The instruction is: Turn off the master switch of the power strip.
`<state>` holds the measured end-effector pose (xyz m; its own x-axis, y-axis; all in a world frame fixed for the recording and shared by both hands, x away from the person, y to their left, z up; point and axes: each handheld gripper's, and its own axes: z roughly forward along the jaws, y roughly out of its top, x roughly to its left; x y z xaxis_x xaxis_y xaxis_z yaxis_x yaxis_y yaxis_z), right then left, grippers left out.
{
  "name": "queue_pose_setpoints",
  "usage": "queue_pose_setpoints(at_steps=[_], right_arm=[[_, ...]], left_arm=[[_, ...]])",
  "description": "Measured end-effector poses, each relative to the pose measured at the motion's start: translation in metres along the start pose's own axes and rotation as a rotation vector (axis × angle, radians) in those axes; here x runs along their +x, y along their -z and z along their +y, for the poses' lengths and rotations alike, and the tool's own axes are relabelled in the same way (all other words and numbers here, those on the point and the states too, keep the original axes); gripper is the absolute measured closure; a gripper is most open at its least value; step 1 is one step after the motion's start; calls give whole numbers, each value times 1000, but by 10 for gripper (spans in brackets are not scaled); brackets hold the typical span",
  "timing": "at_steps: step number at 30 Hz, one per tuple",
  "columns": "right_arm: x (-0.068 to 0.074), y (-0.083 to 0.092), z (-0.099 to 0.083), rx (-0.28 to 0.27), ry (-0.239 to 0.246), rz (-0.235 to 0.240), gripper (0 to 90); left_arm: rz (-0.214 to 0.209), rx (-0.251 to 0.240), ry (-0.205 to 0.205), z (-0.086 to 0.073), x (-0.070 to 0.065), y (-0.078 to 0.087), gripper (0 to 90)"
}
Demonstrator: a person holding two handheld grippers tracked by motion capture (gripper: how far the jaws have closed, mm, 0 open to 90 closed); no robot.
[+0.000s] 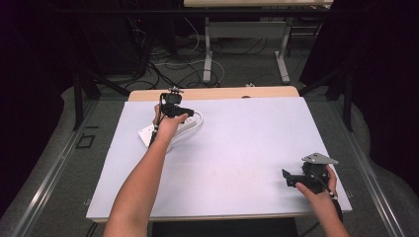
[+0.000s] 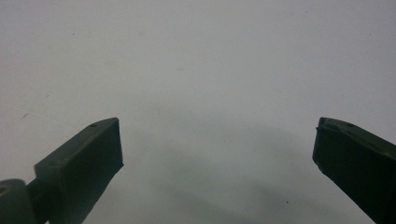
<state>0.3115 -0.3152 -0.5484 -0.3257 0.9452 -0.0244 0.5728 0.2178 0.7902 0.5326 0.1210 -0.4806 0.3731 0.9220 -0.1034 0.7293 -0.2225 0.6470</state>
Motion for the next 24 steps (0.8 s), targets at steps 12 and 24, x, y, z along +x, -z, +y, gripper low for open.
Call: queue_pose_setpoints(at_steps=[12,24], right_arm=[[0,0,0,-1,11,7,11],[1,0,1,1,6,6,11]], left_arm=[[-16,-18,16,-10,1,17,215],[-60,-19,-12,-25,0,38,14]])
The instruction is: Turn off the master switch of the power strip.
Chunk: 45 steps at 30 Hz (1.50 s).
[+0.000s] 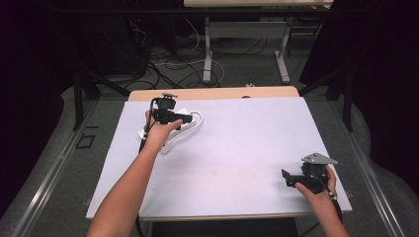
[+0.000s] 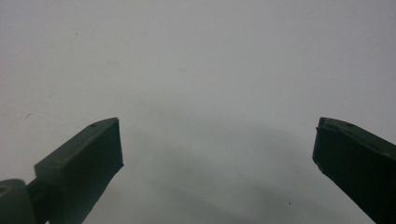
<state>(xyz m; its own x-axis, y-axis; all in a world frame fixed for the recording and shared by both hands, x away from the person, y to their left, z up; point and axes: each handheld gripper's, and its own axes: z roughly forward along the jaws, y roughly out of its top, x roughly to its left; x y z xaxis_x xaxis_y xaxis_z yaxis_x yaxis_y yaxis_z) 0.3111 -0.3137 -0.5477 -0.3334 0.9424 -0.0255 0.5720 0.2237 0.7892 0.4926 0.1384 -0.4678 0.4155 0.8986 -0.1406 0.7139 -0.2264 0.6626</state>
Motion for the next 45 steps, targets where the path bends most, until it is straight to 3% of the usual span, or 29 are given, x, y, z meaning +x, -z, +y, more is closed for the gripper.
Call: queue_pose_setpoints(at_steps=[3,4,5,13,21,25,29,36,40,45], right_arm=[[0,0,0,0,4,-1,11],[1,-3,-1,-33,5,-9,11],[0,-1,0,-1,7,3,11],[0,0,0,-1,6,4,11],[1,-1,0,-2,5,2,11],[1,0,0,1,6,0,11],[2,-1,0,1,-1,2,11],[1,0,0,-3,7,6,11],[2,0,1,-4,4,9,11],[2,-1,0,-1,2,9,11]], left_arm=[[-14,-4,-2,-5,-2,3,7],[-19,-2,-14,-6,-3,4,7],[-26,0,-18,-7,-4,6,7],[-85,-11,-87,-21,-14,18,7],[-119,-20,-119,-36,-24,28,7],[-138,-37,-115,-44,-26,34,7],[-130,-38,-128,-52,-26,39,7],[-150,-62,-98,-69,-24,47,7],[-150,-47,-100,-79,-20,53,7],[-138,-65,-89,-92,-16,55,7]])
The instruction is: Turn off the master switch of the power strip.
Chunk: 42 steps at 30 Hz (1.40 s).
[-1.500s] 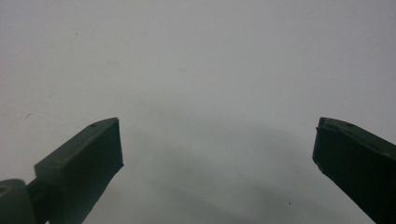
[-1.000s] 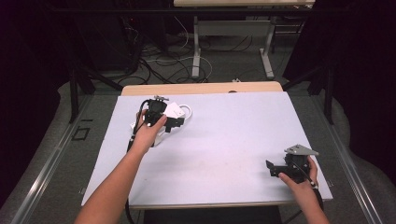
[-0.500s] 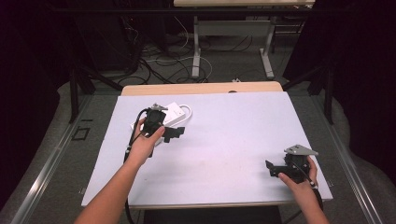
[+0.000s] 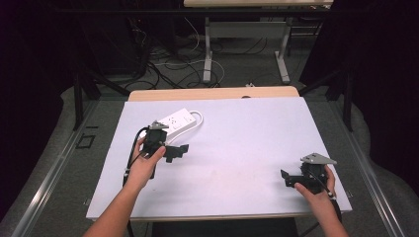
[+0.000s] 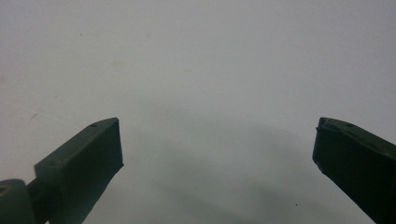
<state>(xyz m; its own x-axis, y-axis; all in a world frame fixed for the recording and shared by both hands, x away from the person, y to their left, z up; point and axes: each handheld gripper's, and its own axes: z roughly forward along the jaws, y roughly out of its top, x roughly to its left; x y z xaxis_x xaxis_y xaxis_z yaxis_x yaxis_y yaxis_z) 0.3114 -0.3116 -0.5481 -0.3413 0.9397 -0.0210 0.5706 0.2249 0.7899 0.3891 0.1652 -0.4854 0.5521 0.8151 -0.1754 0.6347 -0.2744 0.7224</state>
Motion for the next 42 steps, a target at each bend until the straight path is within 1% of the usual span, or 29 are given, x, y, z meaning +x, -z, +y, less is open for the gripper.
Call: queue_pose_setpoints(at_steps=[1,2,3,4,6,7,8,9,10,11,14,15,16,17,18,19,21,22,23,26,27,29,32,35,37,38,42], right_arm=[[0,0,0,3,1,-3,11],[0,0,0,2,0,3,11],[1,0,0,4,5,3,5],[1,0,0,5,15,2,0],[2,0,0,4,9,5,0],[2,0,0,3,6,5,0],[2,0,0,1,3,4,0],[1,1,0,1,3,2,0],[1,0,0,-1,6,2,0],[1,1,0,-1,7,3,0],[0,1,0,-2,8,6,0],[1,1,0,-3,11,7,0],[1,1,0,0,13,7,0],[1,1,0,1,11,5,0],[2,1,0,3,7,7,0],[2,1,0,0,7,12,0],[2,0,0,1,7,11,0],[2,1,0,1,6,12,0],[2,1,0,0,7,12,0],[2,0,0,1,11,15,0],[2,0,0,2,18,14,0],[2,0,0,5,12,14,0],[2,0,0,4,17,14,0],[2,0,-1,7,12,15,0],[2,0,-1,7,13,13,0],[2,0,-1,7,13,12,0],[2,0,-1,7,19,16,0]], left_arm=[[3,3,4,-2,1,1,7],[5,2,10,-4,1,3,7],[1,-3,22,-6,2,4,7],[5,-15,29,-9,2,4,7],[-1,-21,48,-15,4,5,7],[3,-21,47,-18,5,5,7],[-2,-10,57,-20,5,6,7],[-2,-3,51,-23,7,7,7],[-3,-1,63,-26,7,8,7],[7,-17,65,-29,8,7,7],[13,-21,77,-38,11,7,7],[6,-11,85,-40,12,8,7],[8,-16,92,-43,13,8,7],[5,-7,92,-44,14,9,7],[8,-16,99,-46,15,8,7],[10,-11,100,-48,16,9,7],[16,-22,104,-51,17,9,7],[13,-13,105,-52,18,10,7],[26,-34,105,-54,18,9,7],[25,-43,115,-58,21,8,7],[26,-39,115,-59,22,8,7],[28,-41,120,-62,23,7,7],[35,-37,116,-65,24,6,7],[39,-31,113,-67,24,5,7],[44,-36,110,-69,24,4,7],[46,-27,111,-69,24,4,7],[45,-30,109,-72,24,2,8]])
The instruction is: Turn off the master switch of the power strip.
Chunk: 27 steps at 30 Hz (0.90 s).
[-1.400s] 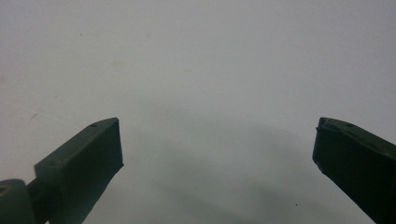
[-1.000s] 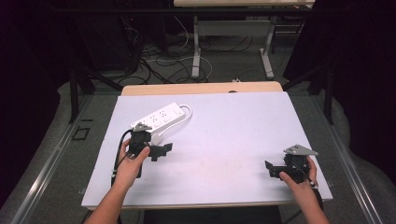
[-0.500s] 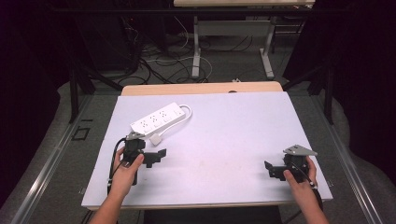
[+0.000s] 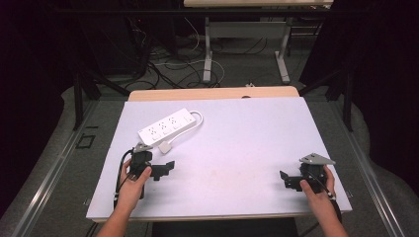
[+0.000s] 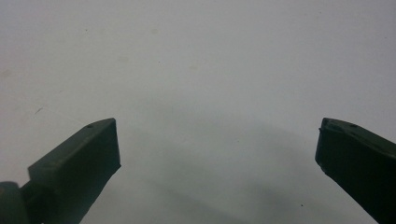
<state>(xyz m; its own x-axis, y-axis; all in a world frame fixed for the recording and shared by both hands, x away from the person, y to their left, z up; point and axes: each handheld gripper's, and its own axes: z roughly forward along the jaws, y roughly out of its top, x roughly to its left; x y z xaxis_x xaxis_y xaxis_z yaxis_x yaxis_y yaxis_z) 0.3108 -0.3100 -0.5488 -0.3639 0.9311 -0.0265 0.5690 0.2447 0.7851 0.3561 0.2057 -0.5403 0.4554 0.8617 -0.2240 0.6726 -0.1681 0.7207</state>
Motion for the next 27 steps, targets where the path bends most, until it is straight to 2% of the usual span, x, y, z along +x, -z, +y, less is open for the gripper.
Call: queue_pose_setpoints(at_steps=[7,16,17,18,27], right_arm=[[1,-1,0,4,-1,-8,0],[0,-1,0,1,7,-9,0],[0,1,1,26,12,-7,0],[0,-1,0,1,9,-5,0],[0,-1,0,3,3,-2,0]], left_arm=[[0,1,-18,-2,-2,-2,7],[-4,6,-14,-3,-2,-4,7],[-3,5,-11,-3,-2,-5,8],[-5,6,-12,-3,-2,-5,7],[0,5,-9,-3,-1,-5,7]])
